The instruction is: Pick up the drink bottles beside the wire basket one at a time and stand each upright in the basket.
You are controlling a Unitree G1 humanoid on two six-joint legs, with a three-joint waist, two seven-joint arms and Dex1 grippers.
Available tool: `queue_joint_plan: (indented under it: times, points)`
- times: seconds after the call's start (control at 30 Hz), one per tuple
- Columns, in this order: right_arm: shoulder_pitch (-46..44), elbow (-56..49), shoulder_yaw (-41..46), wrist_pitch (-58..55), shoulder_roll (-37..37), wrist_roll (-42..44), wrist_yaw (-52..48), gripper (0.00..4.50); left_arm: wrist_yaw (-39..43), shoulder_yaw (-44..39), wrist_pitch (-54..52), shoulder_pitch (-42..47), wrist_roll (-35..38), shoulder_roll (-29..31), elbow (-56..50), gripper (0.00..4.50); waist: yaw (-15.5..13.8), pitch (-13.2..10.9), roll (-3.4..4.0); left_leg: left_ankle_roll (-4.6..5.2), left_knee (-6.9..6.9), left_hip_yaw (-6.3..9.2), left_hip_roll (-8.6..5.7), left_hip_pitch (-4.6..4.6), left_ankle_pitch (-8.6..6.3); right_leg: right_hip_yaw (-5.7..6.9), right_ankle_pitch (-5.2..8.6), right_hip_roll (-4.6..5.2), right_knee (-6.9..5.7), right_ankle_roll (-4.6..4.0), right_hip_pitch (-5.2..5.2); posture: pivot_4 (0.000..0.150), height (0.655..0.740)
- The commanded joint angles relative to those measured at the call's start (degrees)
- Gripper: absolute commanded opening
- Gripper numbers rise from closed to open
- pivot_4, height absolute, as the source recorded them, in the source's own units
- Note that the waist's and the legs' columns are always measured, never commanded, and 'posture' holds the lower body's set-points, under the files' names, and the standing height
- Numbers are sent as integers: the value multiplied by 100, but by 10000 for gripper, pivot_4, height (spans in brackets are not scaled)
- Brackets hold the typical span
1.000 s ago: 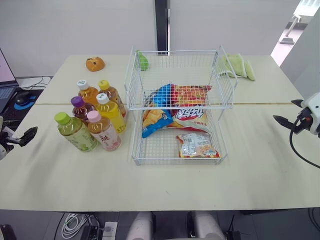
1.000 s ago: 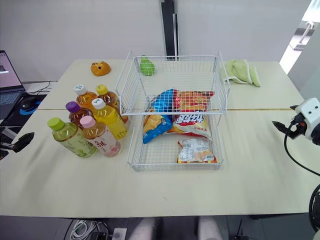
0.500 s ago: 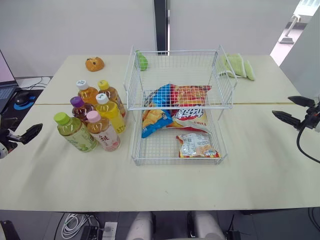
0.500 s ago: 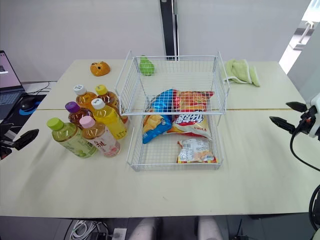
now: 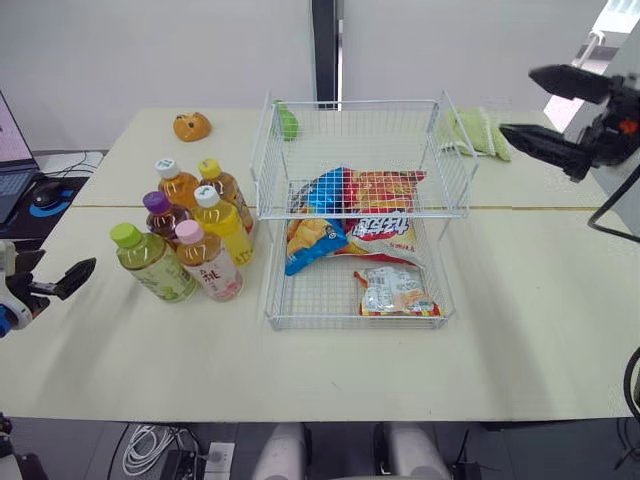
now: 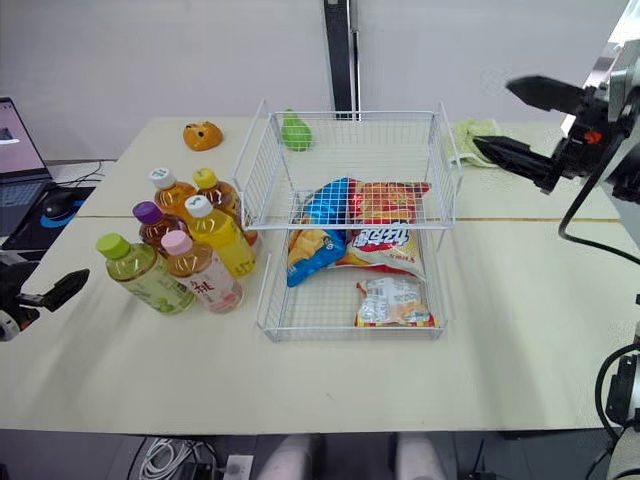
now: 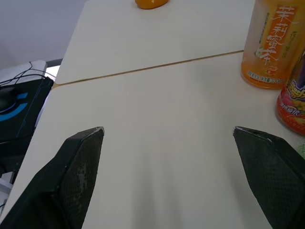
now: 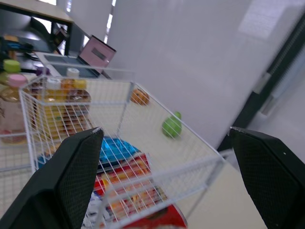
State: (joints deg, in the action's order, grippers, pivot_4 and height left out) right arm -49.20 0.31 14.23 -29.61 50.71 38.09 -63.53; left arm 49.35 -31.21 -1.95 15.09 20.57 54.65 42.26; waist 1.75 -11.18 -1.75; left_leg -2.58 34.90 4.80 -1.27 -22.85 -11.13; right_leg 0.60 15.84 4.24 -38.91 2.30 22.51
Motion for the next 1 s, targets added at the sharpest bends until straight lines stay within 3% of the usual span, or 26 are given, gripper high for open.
queue_joint_plan:
  times: [0.03,0.23,0.43,0.67,1.0]
  points:
    - [-344,-792,-16,-805,-37,778,145,45000,-58,-98,9,3,100,5,-236,44884,-6,1,-1,0,0,1,0,-1,0,1,0,0,1,0,0,1500,7400]
    - [-308,-1643,-336,-1522,-342,1608,157,45000,-76,-85,-150,5,144,-109,-363,44884,-5,3,-5,1,1,2,0,-3,0,0,-1,2,1,-1,4,1500,7400]
    - [-371,-1804,-732,-1368,-925,1587,185,45000,-171,-271,-485,-334,383,-286,-952,44884,7,4,-7,1,1,-1,2,-5,0,-1,-4,0,-1,-3,10,1500,7400]
    - [-363,-1776,-866,-1206,-1477,1531,287,45000,-407,-946,-977,-1447,907,-687,-2392,44884,9,6,-10,-1,0,0,8,-9,-2,-5,-8,1,-2,-9,20,1500,7400]
    - [-407,-1525,-983,-1019,-1655,1394,118,45000,-757,-2267,-1837,-3079,1873,-1315,-4718,44884,-1,8,-14,-2,1,1,13,-9,-2,-5,-9,9,5,-11,17,1500,7400]
